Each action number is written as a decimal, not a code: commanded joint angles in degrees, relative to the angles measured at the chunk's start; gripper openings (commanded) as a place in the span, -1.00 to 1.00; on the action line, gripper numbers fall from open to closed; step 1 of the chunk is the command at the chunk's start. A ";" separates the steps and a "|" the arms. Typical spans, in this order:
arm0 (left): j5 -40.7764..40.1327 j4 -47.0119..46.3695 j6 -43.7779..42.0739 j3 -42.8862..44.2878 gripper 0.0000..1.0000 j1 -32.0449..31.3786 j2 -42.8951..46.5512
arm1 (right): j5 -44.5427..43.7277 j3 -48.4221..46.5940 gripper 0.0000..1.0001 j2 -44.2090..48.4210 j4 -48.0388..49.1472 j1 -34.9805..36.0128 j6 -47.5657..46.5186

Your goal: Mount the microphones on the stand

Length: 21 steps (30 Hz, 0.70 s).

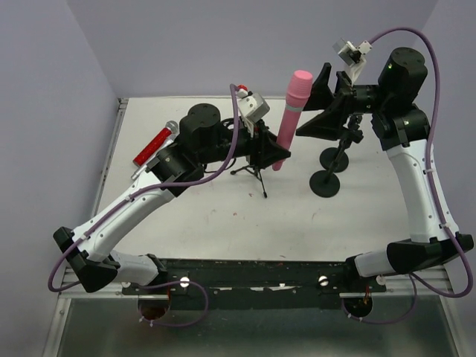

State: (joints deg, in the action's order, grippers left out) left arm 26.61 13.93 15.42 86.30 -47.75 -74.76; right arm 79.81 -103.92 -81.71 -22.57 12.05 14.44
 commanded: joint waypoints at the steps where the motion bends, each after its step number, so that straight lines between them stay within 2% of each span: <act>1: -0.68 -0.31 -0.30 2.64 -1.00 -2.17 -0.65 | 1.67 1.09 1.00 1.82 7.10 0.34 6.39; 7: -0.86 -0.05 0.58 1.24 -1.00 -2.61 -1.44 | -0.27 -0.67 0.95 1.12 7.27 0.34 7.44; 14: -0.86 0.48 0.84 1.94 -1.00 -2.70 -2.49 | 2.10 2.40 0.39 0.68 20.26 0.51 19.91; 18: -0.68 1.18 1.19 3.26 -1.00 -2.70 -3.37 | 3.42 4.95 0.36 0.50 29.84 1.57 28.00; 20: -0.77 1.01 1.37 3.26 -1.00 -2.70 -3.29 | 4.12 6.35 0.25 0.50 33.89 2.18 31.16; 21: -0.95 0.66 1.37 3.08 -1.00 -2.70 -3.11 | 4.39 7.06 0.10 0.50 35.65 2.45 32.57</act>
State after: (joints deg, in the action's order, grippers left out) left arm 26.41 15.51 16.08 87.50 -50.17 -78.00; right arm 81.03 -99.22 -81.21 1.58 13.21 37.12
